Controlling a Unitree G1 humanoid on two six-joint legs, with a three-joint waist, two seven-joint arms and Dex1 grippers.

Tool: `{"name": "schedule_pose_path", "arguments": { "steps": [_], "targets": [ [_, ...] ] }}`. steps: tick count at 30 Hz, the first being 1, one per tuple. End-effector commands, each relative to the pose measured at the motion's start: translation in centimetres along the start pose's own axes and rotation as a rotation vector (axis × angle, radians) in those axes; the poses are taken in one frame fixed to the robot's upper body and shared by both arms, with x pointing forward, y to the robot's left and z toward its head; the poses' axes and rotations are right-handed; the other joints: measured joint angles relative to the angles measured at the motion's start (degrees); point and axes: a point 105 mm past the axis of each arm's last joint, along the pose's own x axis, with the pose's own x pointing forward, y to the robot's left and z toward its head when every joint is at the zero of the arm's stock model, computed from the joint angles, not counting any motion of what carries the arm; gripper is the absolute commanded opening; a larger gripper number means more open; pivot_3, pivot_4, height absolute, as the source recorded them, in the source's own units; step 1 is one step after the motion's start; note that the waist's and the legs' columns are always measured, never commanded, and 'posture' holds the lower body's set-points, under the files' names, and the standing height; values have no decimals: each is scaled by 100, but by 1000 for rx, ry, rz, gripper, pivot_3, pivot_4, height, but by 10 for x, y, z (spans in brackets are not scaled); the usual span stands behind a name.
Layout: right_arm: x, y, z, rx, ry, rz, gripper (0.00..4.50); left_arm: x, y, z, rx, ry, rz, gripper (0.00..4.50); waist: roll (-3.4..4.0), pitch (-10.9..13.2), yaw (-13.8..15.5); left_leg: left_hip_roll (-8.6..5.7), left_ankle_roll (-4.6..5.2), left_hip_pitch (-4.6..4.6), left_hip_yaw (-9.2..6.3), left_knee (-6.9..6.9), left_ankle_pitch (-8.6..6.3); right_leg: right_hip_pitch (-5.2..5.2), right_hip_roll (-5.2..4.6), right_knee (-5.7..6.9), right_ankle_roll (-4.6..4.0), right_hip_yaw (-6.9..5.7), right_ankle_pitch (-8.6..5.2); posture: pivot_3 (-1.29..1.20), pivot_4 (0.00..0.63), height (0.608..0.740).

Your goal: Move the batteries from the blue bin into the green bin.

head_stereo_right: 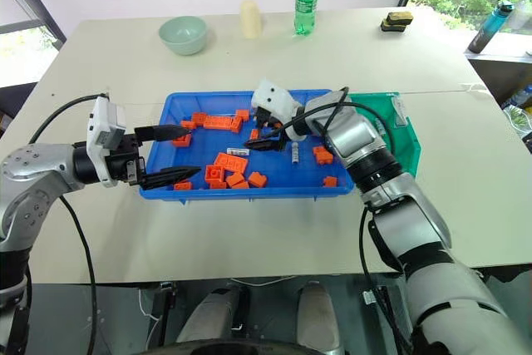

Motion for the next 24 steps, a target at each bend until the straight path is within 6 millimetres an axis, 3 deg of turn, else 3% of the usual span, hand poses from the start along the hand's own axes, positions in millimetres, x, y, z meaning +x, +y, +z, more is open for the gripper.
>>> {"name": "schedule_pose_path", "arguments": {
  "steps": [1,12,15,21,24],
  "targets": [
    [11,2,3,-68,-11,3,3885,-6,-1,11,44,-26,28,4500,0,0,-4,0,0,0,0,0,0,0,0,0,0,0,0,0,150,727],
    [29,6,-12,-102,-1,-7,3885,-8,-1,14,47,-28,48,4500,0,0,-2,-2,-1,0,-3,1,0,1,-1,0,0,0,0,0,150,727],
    [30,10,-18,-97,8,7,3047,-8,0,15,50,-31,50,4500,0,0,-4,-2,-1,0,-3,1,0,2,0,0,0,0,0,0,150,727],
    [28,21,-16,8,-13,84,226,-6,2,14,52,-34,50,4500,0,0,1,-2,-1,1,-3,2,0,3,0,1,0,0,0,0,150,727],
    [24,26,-8,60,-28,127,226,-6,4,14,54,-34,50,4500,0,0,3,-2,-1,2,-4,2,0,4,0,1,0,0,0,0,150,727]
  ]
}}
